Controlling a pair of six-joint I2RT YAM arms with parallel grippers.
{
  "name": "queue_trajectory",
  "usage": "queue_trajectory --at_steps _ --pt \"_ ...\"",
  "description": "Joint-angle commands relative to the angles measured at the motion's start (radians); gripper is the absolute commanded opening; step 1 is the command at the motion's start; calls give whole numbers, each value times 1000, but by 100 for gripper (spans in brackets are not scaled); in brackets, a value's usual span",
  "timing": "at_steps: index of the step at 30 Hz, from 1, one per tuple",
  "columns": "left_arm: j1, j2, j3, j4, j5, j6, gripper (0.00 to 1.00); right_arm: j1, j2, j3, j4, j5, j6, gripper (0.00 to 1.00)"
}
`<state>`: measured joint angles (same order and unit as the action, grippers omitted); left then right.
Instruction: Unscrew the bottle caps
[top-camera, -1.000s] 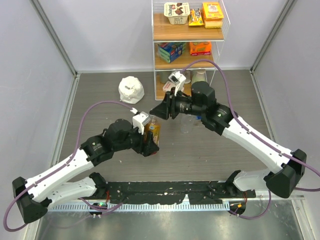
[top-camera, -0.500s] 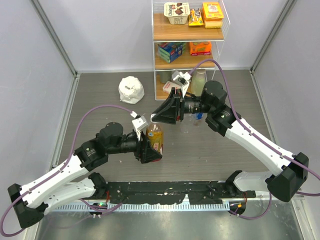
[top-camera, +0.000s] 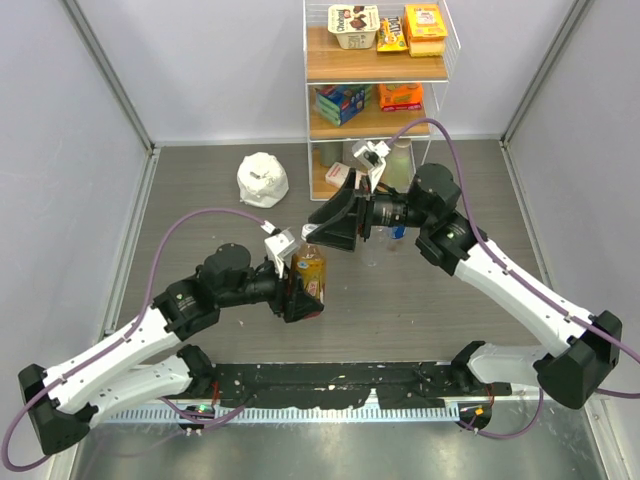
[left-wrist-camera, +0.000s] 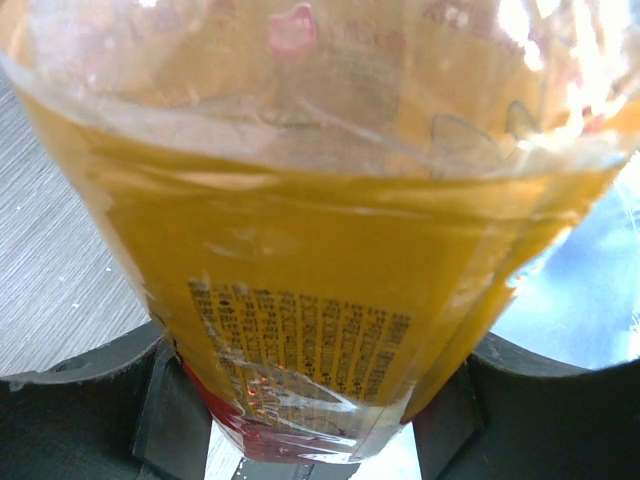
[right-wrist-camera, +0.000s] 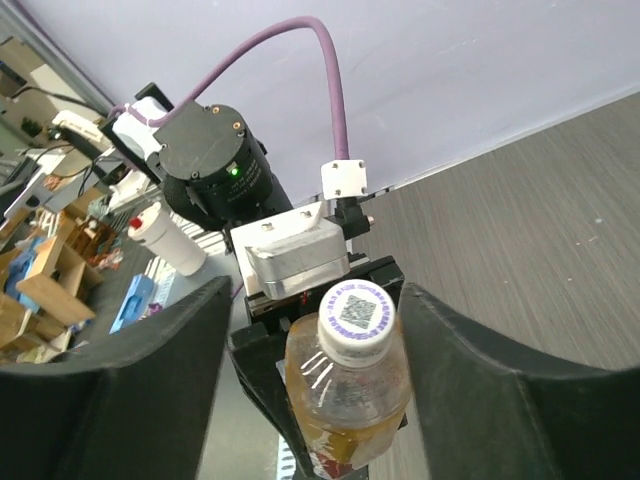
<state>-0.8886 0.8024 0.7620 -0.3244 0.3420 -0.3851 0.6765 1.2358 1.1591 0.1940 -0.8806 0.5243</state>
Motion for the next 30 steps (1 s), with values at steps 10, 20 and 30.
queue_trajectory --at_steps 10,20,30 --pt "2 115 71 -87 -173 9 0 0 -44 65 -249 503 -43 93" --pt "2 195 134 -130 -300 -1 0 98 76 214 -505 808 -73 89" --pt "2 228 154 -153 -330 -12 0 123 117 229 -519 767 -78 64"
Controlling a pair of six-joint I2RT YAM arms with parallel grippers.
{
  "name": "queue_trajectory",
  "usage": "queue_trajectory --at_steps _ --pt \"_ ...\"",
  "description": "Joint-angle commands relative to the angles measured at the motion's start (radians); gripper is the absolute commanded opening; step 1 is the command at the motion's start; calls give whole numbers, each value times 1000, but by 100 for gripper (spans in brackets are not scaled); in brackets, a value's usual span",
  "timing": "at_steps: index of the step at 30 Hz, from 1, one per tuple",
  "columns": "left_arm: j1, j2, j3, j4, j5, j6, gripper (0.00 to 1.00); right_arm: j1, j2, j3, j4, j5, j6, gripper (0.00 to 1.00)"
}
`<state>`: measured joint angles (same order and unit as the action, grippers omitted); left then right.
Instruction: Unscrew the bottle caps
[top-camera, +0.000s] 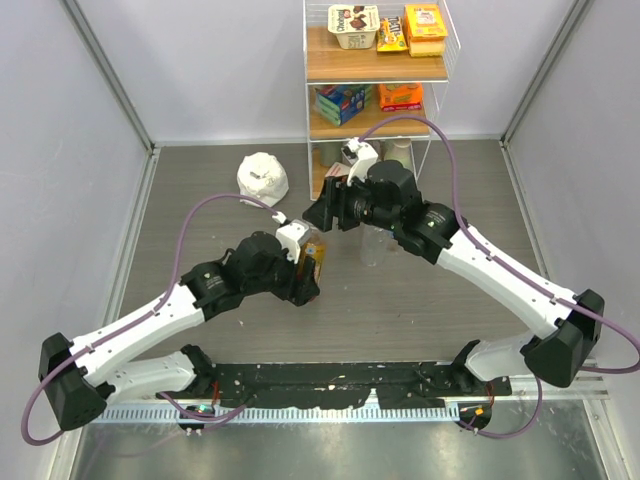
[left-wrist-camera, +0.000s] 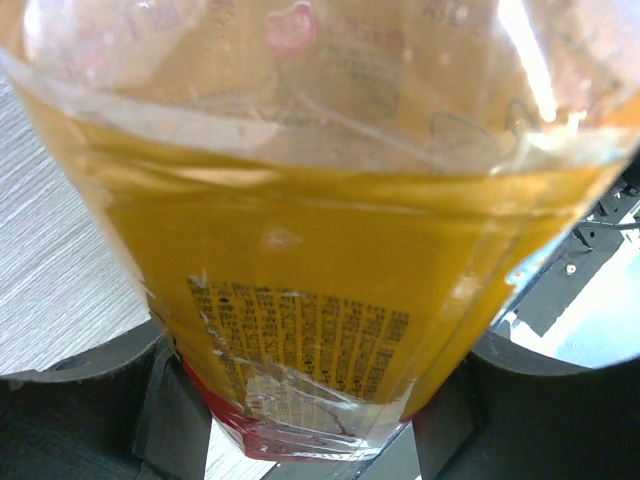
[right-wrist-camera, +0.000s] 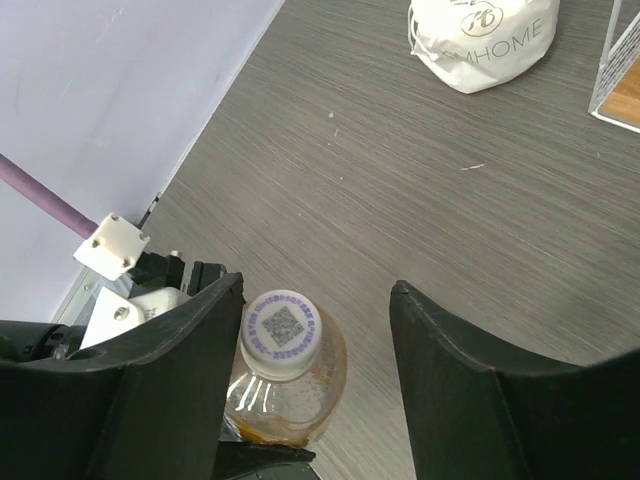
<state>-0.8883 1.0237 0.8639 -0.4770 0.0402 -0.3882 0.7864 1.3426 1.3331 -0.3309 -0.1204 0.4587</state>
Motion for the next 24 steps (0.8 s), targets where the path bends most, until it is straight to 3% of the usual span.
queue_trajectory --at_steps 1,6,8,13,16,24 --pt "2 9 53 -2 -28 -9 0 16 12 57 4 1 -12 62" --pt "2 6 53 -5 -31 -9 0 16 17 58 7 -19 -14 46" --pt "2 4 53 -6 -31 -14 0 16 15 57 7 -27 -15 45" --pt "0 6 53 -5 -31 -21 0 17 23 57 7 -53 -17 51" --pt "2 7 55 -5 -31 -23 0 16 33 58 4 -73 -14 61" --pt "2 3 53 0 -31 -29 0 16 35 57 3 -76 -15 64"
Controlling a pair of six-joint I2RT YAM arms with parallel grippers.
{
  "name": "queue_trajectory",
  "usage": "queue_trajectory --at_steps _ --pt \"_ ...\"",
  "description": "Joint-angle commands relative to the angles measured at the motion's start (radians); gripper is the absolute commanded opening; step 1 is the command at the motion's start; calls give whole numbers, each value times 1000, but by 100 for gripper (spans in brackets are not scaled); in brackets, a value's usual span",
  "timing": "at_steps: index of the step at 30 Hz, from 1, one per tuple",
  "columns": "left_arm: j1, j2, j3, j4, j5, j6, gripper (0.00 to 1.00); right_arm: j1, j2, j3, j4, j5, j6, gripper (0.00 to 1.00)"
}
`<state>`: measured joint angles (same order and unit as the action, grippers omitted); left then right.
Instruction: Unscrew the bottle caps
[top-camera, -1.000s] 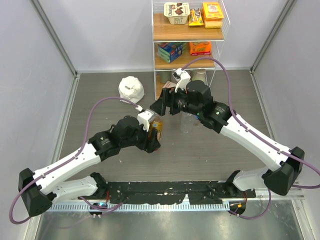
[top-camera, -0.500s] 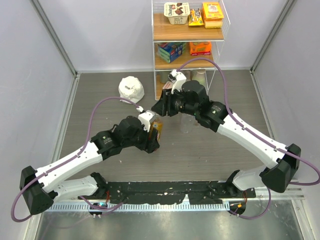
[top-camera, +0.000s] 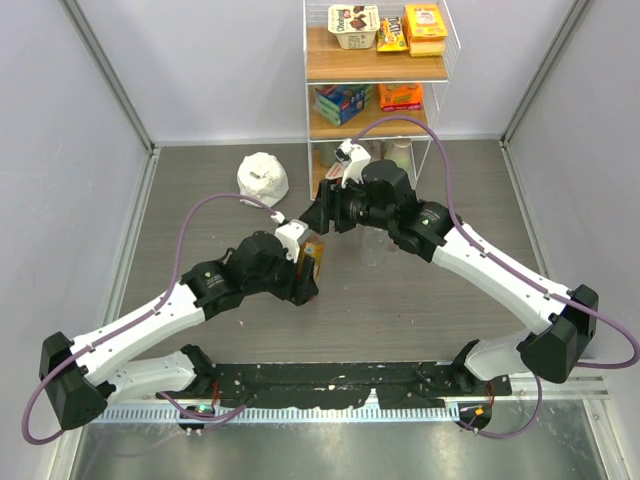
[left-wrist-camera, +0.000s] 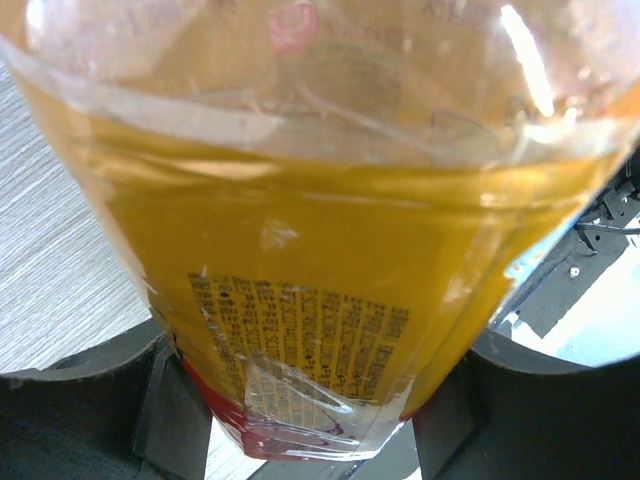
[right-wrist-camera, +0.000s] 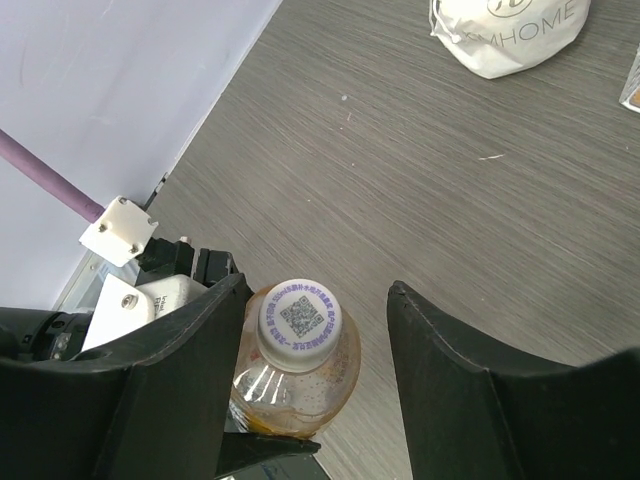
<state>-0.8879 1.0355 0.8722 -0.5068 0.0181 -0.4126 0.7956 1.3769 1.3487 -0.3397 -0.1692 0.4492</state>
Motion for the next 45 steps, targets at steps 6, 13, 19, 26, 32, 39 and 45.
queue_trajectory --at_steps 6,13,19,26,32,39,45 --pt "0 -9 47 31 -9 -9 0 7 -1 35 18 -44 -7 36" --pt "1 -22 42 30 -9 -12 0 7 -32 6 48 -79 -32 2" --pt "1 -58 21 33 -9 -15 0 5 -79 -49 113 -174 -78 1" --pt "0 -103 5 31 43 -17 0 -35 -134 -137 229 -412 -123 1" --pt "3 -137 -19 83 181 -3 0 -111 -148 -223 439 -714 -32 1" --pt "1 -164 -35 154 356 -6 0 -148 -142 -246 600 -894 69 2" --pt "1 -201 -48 189 388 -9 0 -170 -136 -286 784 -972 206 2"
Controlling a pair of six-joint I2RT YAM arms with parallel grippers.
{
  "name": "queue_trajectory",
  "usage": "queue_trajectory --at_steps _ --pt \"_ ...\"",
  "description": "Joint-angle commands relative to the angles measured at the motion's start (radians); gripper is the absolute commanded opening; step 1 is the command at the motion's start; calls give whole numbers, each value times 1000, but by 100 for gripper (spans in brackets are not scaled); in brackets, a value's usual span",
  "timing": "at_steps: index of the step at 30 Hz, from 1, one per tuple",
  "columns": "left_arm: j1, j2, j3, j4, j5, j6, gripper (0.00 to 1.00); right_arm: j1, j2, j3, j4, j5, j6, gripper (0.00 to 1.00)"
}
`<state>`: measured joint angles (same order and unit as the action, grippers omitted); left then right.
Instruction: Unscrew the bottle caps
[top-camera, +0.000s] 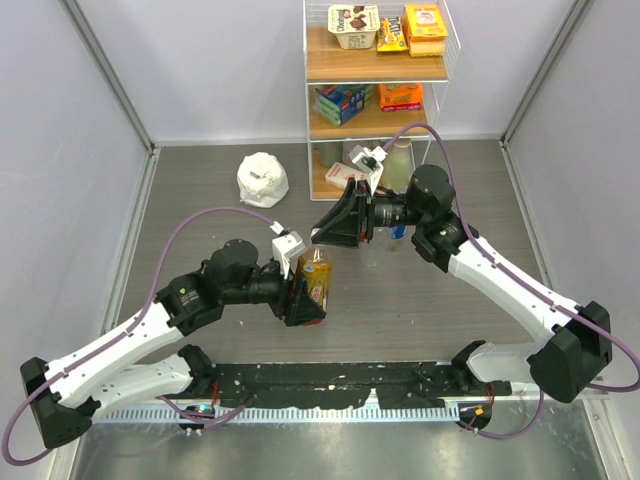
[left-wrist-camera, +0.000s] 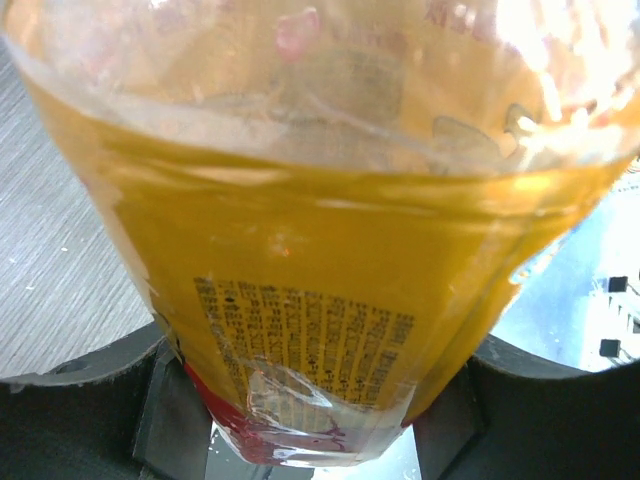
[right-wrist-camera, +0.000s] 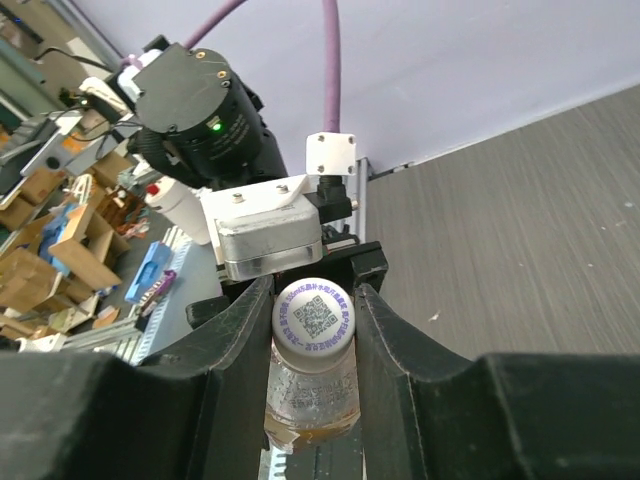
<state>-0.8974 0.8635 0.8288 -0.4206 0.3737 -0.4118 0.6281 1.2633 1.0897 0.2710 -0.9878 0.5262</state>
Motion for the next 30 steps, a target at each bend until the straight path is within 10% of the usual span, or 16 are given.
queue_trajectory --at_steps 1,13,23,30 --pt "11 -34 -10 103 25 -10 0 -5 -21 -33 186 -160 136 1" --pt "11 -21 -16 85 -4 -4 0 -37 -12 -24 223 -143 192 4" --pt "9 29 4 34 -64 11 0 -79 -25 70 -105 144 37 76" --pt "11 58 20 -4 -136 15 0 -80 -38 114 -265 320 -32 90"
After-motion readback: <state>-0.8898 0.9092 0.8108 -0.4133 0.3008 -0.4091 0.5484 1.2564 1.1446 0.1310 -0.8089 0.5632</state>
